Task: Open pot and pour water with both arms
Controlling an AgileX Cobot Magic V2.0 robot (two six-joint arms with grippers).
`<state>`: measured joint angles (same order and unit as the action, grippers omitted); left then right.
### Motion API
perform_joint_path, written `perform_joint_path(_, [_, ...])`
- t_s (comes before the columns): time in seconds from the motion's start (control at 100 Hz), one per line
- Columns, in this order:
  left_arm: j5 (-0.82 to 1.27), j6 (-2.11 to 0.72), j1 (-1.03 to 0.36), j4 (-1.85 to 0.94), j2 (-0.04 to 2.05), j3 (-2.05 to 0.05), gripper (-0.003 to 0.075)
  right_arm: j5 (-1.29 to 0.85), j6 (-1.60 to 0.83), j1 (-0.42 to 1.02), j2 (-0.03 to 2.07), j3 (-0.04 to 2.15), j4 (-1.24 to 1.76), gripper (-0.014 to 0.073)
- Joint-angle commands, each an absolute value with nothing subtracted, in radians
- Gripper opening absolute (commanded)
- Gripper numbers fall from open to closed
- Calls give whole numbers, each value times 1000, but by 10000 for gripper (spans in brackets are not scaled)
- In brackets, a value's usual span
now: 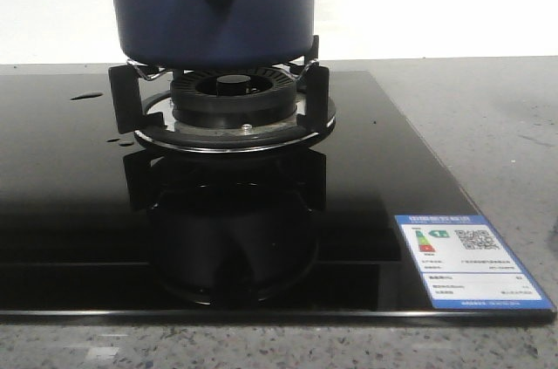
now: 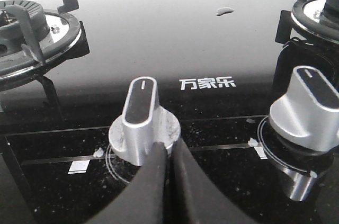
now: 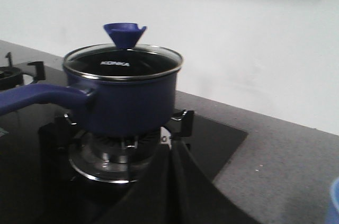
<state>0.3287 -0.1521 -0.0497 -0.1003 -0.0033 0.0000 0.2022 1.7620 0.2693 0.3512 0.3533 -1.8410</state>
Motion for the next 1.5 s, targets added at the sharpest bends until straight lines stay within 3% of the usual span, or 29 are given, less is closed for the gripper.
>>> perform_joint_path(0.0, [285, -142, -48, -106, -30, 35, -19, 76, 1752, 266, 353, 367, -1857, -67])
perform_joint_path(0.18, [285, -142, -48, -106, -30, 35, -19, -36, 1663, 266, 338, 331, -1720, -67])
perform_joint_path(0.33, [285, -142, -48, -106, -30, 35, -19, -134, 901, 266, 278, 327, -1073, -67])
perform_joint_path(0.38, [285, -142, -48, -106, -30, 35, -19, -176, 774, 266, 242, 325, -935, -67])
perform_joint_path(0.74, [285, -142, -48, -106, -30, 35, -19, -315, 774, 266, 220, 280, -926, -67])
perform_joint_path(0.84, [285, -142, -48, -106, -30, 35, -19, -330, 736, 258, 210, 235, -762, -67])
perform_joint_path(1.07, [285, -142, -48, -106, -30, 35, -19, -306, 462, 141, 124, 110, -439, -67])
perform_joint_path(1.27, [285, -142, -48, -106, -30, 35, -19, -238, 449, 15, -3, -16, -344, -67])
perform_joint_path(1.49, [283, -142, -48, -108, -30, 35, -19, -317, 442, -16, -26, -36, -302, -67])
